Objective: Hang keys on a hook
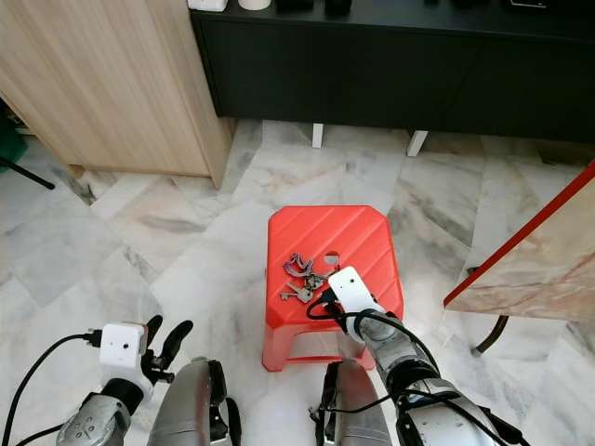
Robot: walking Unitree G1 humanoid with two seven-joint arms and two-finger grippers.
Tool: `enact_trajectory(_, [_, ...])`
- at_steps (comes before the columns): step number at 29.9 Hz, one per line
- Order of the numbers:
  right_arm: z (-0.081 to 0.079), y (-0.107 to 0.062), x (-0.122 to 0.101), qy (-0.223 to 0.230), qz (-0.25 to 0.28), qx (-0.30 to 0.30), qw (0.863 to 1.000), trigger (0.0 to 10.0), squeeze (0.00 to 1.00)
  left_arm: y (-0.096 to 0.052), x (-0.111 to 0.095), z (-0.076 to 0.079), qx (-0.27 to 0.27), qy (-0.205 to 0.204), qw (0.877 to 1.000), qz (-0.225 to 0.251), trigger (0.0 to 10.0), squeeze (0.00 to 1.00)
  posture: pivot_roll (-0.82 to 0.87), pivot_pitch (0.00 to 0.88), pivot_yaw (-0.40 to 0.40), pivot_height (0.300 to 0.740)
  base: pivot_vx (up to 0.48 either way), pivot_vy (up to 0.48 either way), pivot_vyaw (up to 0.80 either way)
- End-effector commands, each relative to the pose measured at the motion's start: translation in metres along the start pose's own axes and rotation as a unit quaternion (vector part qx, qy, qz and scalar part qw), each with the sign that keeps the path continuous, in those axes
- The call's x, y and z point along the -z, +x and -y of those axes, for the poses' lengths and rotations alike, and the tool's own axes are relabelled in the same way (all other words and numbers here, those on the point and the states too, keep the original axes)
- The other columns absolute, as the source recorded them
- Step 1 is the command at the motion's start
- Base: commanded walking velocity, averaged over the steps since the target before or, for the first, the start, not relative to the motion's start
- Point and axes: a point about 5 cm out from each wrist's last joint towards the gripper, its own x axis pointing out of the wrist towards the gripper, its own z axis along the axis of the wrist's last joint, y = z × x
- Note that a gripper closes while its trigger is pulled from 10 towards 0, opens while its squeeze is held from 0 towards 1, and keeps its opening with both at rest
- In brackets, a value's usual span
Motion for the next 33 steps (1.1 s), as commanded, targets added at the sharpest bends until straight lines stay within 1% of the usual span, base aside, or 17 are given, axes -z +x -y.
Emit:
enact_trajectory(1, [-0.008,-0.002,0.021,-0.008,-0.044,-0.018,0.999,10.0,0.00,-0.005,0.004,0.000,0.004,0.003,1.000,-0.016,10.0,0.00,0.14,0.334,-0.024,0.626,0.000,0.000,0.00])
enact_trajectory(3, [-0.008,-0.002,0.023,-0.016,-0.049,-0.021,0.998,10.0,0.00,-0.006,0.003,0.000,0.004,0.003,1.000,-0.017,10.0,0.00,0.14,0.337,-0.024,0.626,0.000,0.000,0.00])
enact_trajectory(11, [-0.006,-0.003,0.026,-0.022,-0.054,-0.019,0.998,10.0,0.00,-0.008,0.002,0.000,0.002,0.002,1.000,-0.019,10.0,0.00,0.15,0.341,-0.024,0.626,0.000,0.000,0.00])
enact_trajectory(14, [-0.001,-0.003,0.024,-0.022,-0.055,-0.012,0.998,10.0,0.00,-0.010,0.002,0.001,0.003,0.002,1.000,-0.021,10.0,0.00,0.15,0.349,-0.021,0.626,0.000,0.000,0.00])
enact_trajectory(23, [0.006,-0.003,0.017,-0.028,-0.052,-0.010,0.998,10.0,0.00,-0.016,-0.001,0.000,0.006,0.004,1.000,-0.024,10.0,0.00,0.17,0.374,-0.007,0.626,0.000,0.000,0.00])
enact_trajectory(26, [0.010,-0.003,0.012,-0.009,-0.038,0.004,0.999,10.0,0.00,-0.021,-0.003,0.001,0.008,0.005,1.000,-0.026,10.0,0.00,0.18,0.385,0.000,0.626,0.000,0.000,0.00])
enact_trajectory(28, [0.011,-0.002,0.009,0.015,-0.027,0.012,0.999,10.0,0.00,-0.025,-0.003,0.001,0.008,0.006,1.000,-0.029,10.0,0.00,0.19,0.389,0.007,0.626,0.000,0.000,0.00])
enact_trajectory(31, [0.008,-0.002,0.010,0.031,-0.026,0.008,0.999,10.0,0.00,-0.028,-0.004,0.000,0.010,0.008,0.999,-0.032,10.0,0.00,0.21,0.393,0.015,0.626,0.000,0.000,0.00])
enact_trajectory(33, [0.006,-0.002,0.012,0.030,-0.032,0.002,0.999,10.0,0.00,-0.028,-0.005,-0.001,0.010,0.009,0.999,-0.033,10.0,0.00,0.21,0.393,0.015,0.626,0.000,0.000,0.00])
